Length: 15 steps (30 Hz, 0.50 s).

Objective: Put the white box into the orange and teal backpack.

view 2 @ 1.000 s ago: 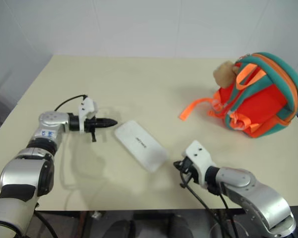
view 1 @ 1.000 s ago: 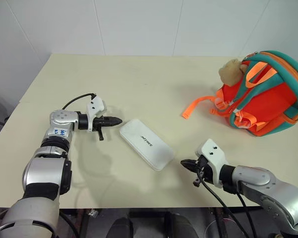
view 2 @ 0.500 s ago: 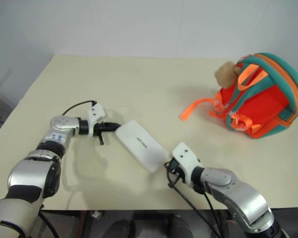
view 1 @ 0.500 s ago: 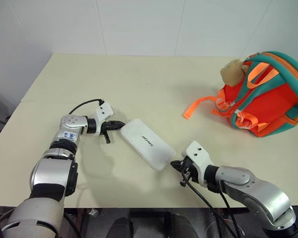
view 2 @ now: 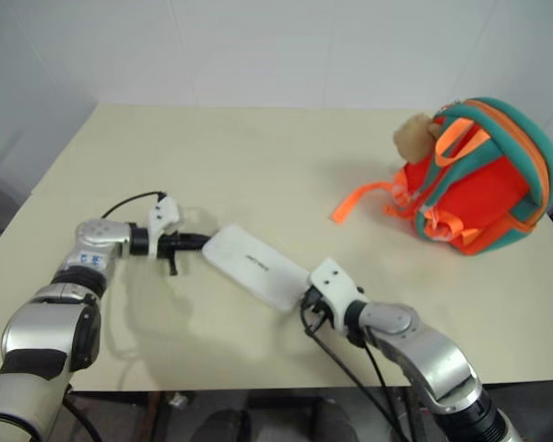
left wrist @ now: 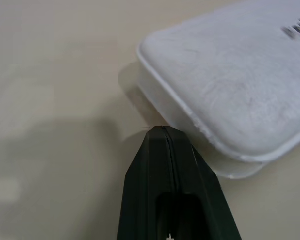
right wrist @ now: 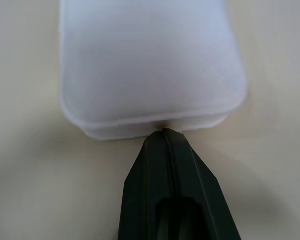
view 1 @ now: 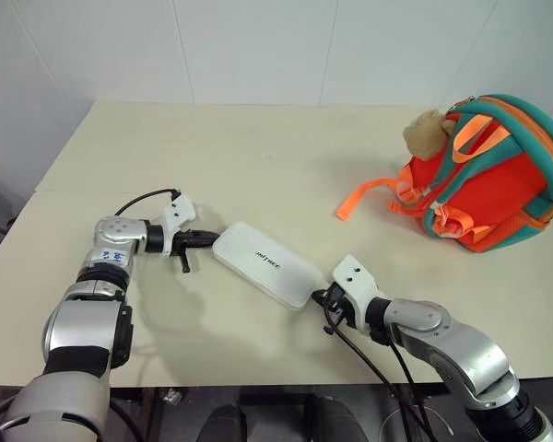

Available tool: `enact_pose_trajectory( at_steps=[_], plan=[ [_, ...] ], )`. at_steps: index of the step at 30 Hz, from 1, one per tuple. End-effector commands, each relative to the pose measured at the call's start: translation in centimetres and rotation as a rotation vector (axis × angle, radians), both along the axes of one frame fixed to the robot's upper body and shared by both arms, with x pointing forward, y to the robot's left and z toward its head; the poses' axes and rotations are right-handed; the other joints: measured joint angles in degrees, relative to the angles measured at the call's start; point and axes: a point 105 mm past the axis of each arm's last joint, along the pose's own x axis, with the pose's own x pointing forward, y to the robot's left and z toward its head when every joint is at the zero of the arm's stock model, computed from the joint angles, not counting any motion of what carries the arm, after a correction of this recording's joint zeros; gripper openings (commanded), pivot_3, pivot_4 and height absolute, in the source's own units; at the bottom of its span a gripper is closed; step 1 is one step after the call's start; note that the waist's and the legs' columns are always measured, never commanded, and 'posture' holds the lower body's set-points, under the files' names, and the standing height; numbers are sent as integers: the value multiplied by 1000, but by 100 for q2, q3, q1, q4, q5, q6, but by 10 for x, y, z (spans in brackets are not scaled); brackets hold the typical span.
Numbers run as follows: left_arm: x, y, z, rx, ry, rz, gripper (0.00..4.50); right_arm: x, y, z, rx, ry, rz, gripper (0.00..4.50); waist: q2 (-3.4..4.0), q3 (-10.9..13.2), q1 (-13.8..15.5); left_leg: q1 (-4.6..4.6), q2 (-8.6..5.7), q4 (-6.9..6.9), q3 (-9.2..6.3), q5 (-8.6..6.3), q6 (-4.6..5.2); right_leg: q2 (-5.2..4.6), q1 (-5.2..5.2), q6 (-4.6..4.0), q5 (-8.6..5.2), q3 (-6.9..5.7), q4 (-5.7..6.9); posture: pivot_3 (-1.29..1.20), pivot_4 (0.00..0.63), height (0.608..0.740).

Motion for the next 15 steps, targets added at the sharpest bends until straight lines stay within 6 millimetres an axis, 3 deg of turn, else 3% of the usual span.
enact_pose_trajectory(
  at_steps=[1,11,15],
  plan=[
    [-16,-15,-8,21,34,-171,0,4,11,15,29,-70,44,120,0,0,40,-2,0,2,0,0,0,0,0,-1,1,0,-1,0,150,740],
    [-36,-15,-16,31,88,-287,0,7,6,21,1,-85,77,120,0,0,57,-7,0,4,-3,-2,4,0,0,-1,1,-1,-6,0,150,740],
    [-34,-6,-21,71,72,-229,0,9,3,22,-6,-87,77,120,0,0,21,-7,1,5,-5,-2,4,0,0,-1,1,-1,-4,0,150,740]
  ],
)
